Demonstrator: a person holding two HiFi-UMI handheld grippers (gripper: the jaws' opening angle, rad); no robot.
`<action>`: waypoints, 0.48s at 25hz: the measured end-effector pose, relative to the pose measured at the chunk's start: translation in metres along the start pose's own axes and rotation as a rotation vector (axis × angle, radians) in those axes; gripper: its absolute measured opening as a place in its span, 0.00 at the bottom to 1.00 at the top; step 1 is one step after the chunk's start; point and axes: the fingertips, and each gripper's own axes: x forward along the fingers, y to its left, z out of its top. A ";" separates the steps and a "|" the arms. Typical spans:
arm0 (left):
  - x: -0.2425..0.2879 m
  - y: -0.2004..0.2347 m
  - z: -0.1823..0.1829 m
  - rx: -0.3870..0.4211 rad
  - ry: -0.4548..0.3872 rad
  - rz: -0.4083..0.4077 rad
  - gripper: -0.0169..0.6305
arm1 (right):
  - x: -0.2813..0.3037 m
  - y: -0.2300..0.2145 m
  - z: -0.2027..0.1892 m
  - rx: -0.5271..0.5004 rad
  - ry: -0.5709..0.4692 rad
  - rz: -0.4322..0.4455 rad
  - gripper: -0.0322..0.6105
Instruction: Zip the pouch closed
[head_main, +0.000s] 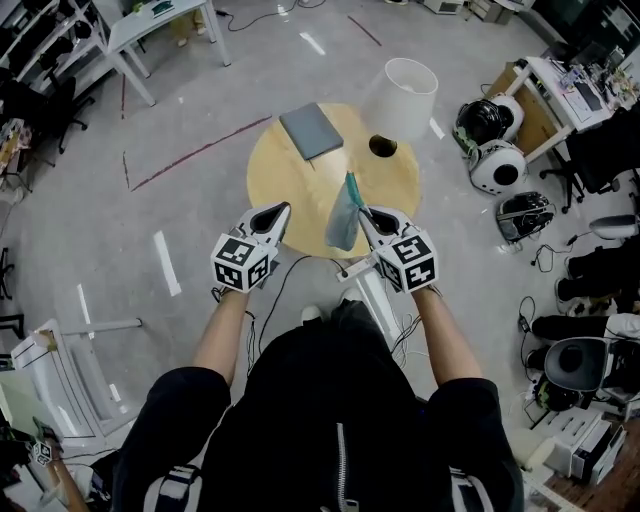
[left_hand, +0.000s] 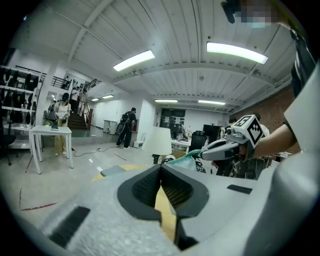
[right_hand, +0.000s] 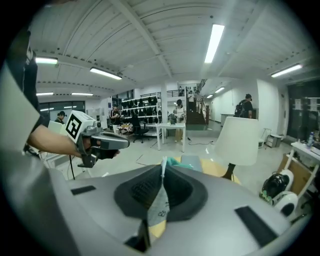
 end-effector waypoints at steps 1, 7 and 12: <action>0.000 0.000 0.001 0.003 -0.003 0.003 0.03 | 0.000 -0.001 0.003 0.008 -0.010 -0.008 0.07; 0.003 0.002 0.005 0.015 -0.003 0.011 0.03 | -0.002 -0.013 0.016 0.023 -0.055 -0.065 0.07; 0.002 0.002 0.010 0.014 -0.014 0.009 0.03 | -0.006 -0.018 0.025 0.041 -0.090 -0.088 0.07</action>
